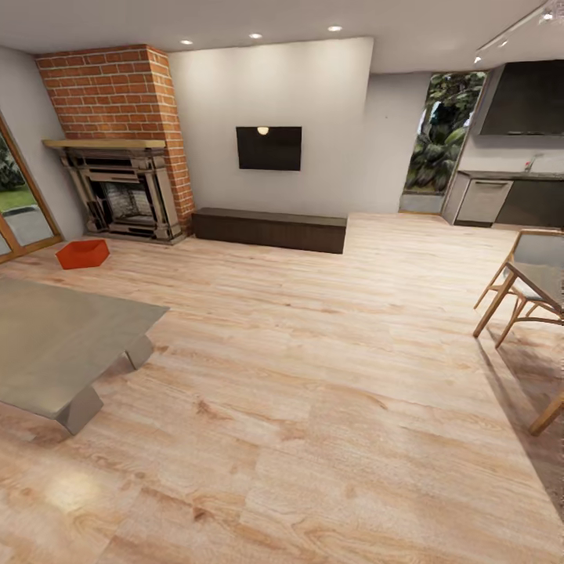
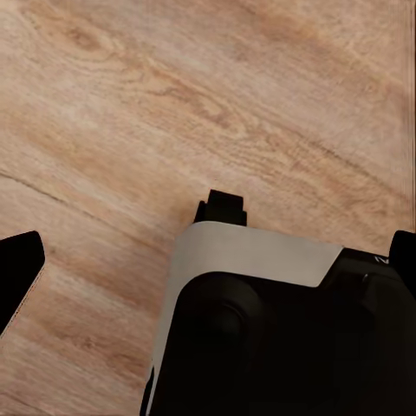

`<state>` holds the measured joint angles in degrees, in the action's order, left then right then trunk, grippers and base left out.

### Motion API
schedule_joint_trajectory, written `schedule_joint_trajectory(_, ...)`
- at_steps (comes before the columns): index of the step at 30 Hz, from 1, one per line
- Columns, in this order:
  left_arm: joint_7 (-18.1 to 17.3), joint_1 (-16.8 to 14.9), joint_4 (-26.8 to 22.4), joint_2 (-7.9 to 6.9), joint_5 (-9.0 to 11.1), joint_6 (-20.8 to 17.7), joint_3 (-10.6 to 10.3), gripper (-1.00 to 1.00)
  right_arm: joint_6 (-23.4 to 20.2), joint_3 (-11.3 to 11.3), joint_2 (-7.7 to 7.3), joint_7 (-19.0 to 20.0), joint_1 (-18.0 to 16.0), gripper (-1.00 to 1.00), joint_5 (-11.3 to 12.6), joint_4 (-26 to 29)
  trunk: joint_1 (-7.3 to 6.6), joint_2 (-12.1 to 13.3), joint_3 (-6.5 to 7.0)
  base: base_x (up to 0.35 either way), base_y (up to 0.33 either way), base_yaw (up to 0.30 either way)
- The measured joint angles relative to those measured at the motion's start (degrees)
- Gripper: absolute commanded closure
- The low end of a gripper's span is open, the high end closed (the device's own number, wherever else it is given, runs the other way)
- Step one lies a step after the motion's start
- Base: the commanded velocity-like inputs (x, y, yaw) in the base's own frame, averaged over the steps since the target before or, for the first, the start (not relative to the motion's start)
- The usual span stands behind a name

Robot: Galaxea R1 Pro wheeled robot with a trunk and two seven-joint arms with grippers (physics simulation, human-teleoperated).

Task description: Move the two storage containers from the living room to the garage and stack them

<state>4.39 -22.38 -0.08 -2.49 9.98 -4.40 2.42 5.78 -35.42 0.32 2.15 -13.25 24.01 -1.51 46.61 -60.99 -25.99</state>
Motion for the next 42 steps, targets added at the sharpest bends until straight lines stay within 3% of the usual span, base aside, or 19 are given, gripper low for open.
schedule_joint_trajectory(42, 0.0, 0.0, 0.0, -0.01, 0.0, 0.1, 0.0, -1.00, 0.0, 0.0, -0.08, 0.0, 0.0, -1.00, 0.0, 0.0, 0.00, 0.0, -0.04, 0.322, 0.000, -0.007)
